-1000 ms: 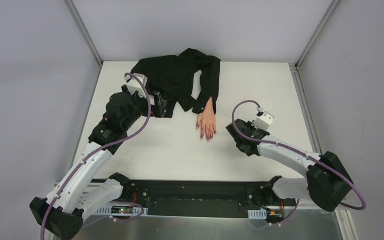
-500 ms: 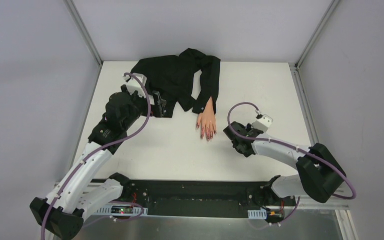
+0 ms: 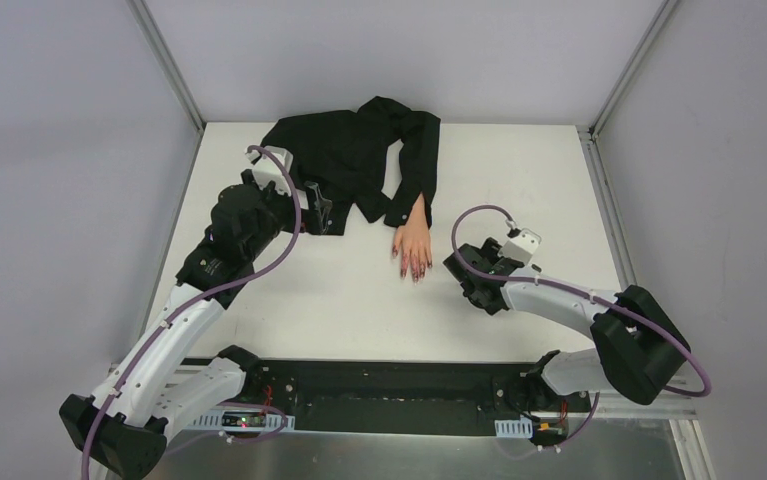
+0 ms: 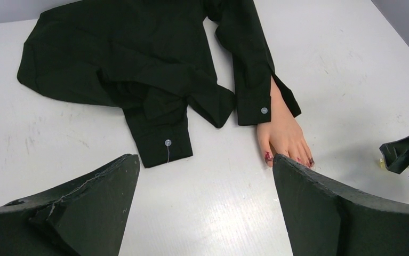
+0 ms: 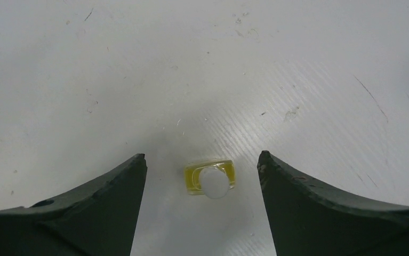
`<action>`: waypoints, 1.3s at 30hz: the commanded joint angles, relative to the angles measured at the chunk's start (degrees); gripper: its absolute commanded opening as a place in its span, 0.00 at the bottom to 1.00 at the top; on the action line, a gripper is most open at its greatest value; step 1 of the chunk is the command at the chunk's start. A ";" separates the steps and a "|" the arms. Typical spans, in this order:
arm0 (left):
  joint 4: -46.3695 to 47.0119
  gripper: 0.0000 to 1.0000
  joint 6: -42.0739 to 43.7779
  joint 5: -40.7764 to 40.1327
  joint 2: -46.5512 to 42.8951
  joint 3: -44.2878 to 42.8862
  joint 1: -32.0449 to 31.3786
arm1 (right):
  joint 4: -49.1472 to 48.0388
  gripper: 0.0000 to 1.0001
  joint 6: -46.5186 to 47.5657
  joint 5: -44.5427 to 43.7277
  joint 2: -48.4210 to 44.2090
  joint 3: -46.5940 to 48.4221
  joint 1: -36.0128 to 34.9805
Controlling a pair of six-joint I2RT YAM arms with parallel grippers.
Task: Paint the nails
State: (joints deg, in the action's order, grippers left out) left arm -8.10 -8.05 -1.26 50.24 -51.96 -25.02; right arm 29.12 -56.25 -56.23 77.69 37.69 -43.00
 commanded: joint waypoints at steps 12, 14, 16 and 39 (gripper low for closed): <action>-3.79 0.99 -1.10 -1.02 1.41 -0.41 4.36 | -9.48 0.94 24.93 19.87 -8.91 3.42 5.56; -5.12 0.99 -1.65 0.32 1.87 -0.42 6.07 | -9.44 0.94 27.86 23.90 -9.80 4.19 7.76; -6.54 0.99 -2.31 1.89 2.34 -0.42 8.14 | -9.35 0.94 30.83 28.21 -10.70 4.93 10.41; -21.29 0.99 -5.84 1.61 -17.33 3.26 27.30 | -14.42 0.94 39.14 69.96 -31.42 6.42 45.51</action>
State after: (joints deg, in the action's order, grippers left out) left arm -27.92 -15.57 3.55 41.15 -50.57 2.31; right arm 19.38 -18.94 10.28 52.88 44.99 1.63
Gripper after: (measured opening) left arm 0.991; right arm 0.939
